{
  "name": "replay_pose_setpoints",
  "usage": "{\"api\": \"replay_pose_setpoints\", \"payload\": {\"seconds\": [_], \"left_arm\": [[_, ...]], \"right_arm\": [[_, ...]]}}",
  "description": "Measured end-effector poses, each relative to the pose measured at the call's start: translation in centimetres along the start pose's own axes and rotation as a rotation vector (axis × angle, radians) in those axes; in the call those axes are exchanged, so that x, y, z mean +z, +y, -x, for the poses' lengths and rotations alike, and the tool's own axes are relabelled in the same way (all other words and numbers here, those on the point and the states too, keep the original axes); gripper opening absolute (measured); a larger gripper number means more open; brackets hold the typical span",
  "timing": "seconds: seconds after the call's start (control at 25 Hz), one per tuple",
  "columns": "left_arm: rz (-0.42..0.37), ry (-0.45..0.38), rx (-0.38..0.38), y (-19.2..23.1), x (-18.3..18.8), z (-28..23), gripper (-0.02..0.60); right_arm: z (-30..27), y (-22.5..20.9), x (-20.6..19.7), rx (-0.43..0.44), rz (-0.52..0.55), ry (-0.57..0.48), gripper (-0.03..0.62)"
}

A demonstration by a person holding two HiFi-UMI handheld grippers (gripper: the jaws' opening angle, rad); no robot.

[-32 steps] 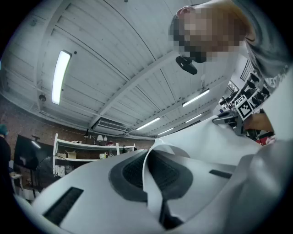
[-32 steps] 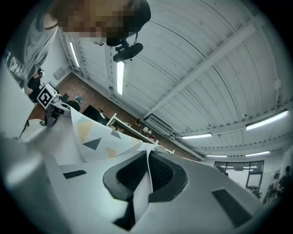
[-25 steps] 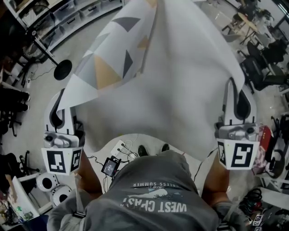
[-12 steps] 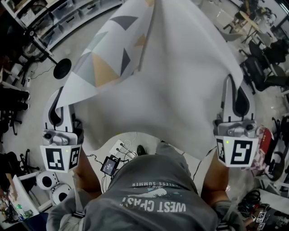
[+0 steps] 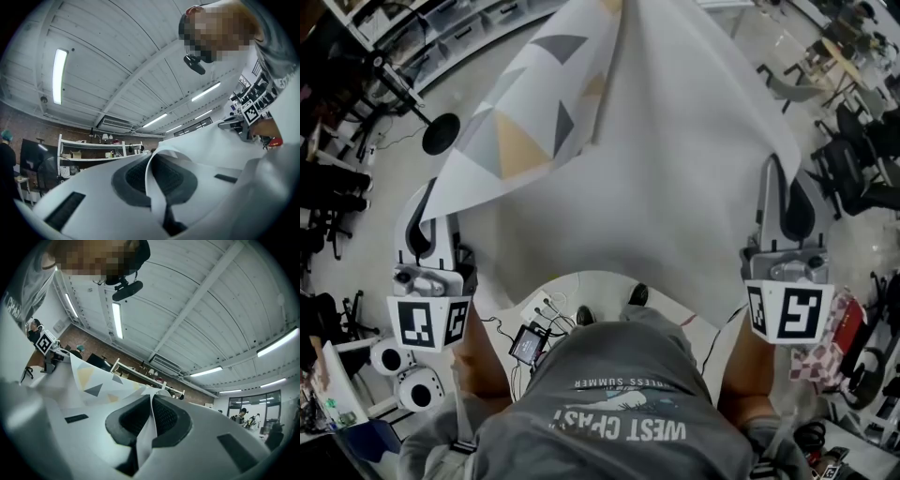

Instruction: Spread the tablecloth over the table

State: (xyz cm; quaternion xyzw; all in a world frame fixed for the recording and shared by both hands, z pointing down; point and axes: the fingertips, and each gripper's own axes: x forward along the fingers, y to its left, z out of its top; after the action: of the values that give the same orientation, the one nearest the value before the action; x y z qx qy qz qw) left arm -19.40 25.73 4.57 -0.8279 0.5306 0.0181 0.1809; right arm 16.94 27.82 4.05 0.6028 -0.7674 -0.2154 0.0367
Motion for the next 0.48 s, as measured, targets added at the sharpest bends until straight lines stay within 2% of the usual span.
{"api": "replay_pose_setpoints", "payload": {"seconds": [0.48], "left_arm": [[-0.050,0.050,0.100,-4.4,-0.4,-3.9,0.000]], "right_arm": [[-3.6,-5.6,-4.5,0.098,-0.049,-0.036,0.012]]}}
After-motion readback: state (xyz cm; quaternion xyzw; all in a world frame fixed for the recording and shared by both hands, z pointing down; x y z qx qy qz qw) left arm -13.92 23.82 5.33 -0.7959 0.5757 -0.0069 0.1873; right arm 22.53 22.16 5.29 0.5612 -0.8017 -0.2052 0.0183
